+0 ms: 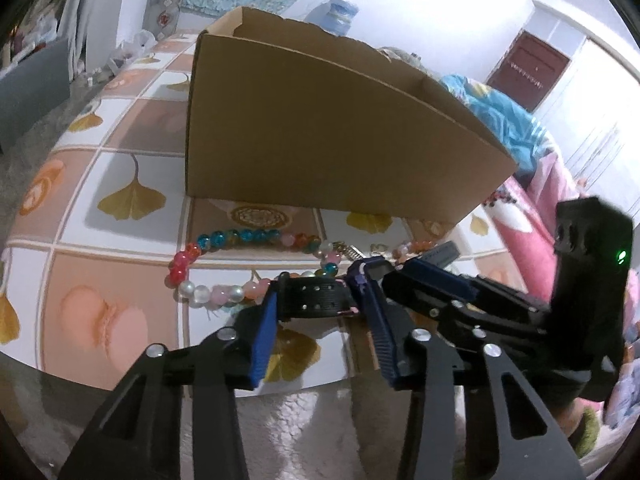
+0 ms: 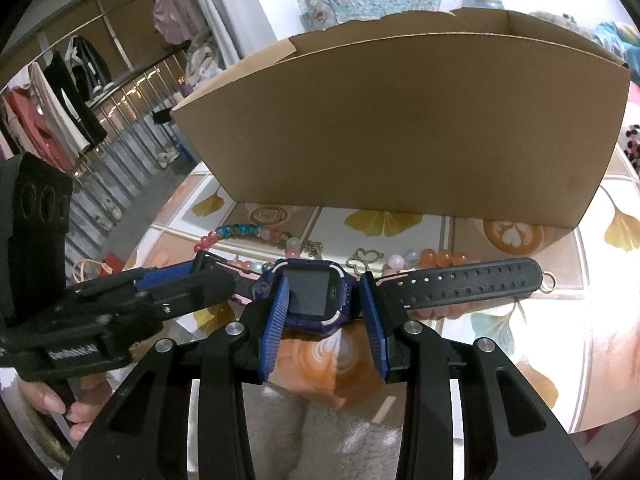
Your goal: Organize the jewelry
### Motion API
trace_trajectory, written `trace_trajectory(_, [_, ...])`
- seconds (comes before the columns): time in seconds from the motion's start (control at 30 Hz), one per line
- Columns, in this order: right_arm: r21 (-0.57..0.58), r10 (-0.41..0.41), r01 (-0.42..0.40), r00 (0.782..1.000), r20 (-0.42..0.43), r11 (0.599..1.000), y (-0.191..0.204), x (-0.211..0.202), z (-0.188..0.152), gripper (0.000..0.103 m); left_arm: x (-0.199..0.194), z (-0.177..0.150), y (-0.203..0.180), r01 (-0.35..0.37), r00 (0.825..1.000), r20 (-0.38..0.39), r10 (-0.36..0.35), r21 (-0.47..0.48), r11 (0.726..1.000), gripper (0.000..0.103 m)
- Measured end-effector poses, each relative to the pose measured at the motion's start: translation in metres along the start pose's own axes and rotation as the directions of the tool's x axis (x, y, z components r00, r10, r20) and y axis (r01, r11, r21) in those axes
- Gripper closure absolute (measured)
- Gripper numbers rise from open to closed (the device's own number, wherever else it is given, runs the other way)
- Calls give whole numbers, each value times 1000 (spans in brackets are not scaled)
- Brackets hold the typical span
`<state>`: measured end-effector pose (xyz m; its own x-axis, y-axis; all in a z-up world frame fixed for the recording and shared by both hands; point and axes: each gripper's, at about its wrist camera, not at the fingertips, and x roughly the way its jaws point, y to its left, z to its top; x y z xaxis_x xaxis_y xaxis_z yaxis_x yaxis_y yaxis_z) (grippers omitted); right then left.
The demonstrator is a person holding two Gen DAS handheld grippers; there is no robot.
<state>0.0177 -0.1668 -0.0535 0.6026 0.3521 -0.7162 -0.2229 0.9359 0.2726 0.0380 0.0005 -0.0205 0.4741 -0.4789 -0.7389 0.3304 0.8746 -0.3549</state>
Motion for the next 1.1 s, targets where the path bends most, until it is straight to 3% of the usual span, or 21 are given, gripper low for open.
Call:
trace_trajectory(0.4, [3, 0, 0, 1000, 4, 1000, 0, 1, 0, 69, 6, -3, -5, -28, 999, -19, 29, 35, 999, 67])
trace_trajectory(0.8, [-14, -2, 2, 1000, 21, 1000, 0, -5, 0, 68, 8, -7, -19, -88, 996, -2, 90, 135, 987, 76])
trace_trajectory(0.97, [12, -29, 28, 997, 76, 1000, -16, -30, 1, 57, 8, -7, -21, -100, 995, 0, 102, 150, 984, 76])
trace_trajectory(1.1, [54, -104, 99, 990, 99, 994, -38, -49, 1, 51, 10, -7, -21, -109, 994, -5, 111, 151, 982, 76])
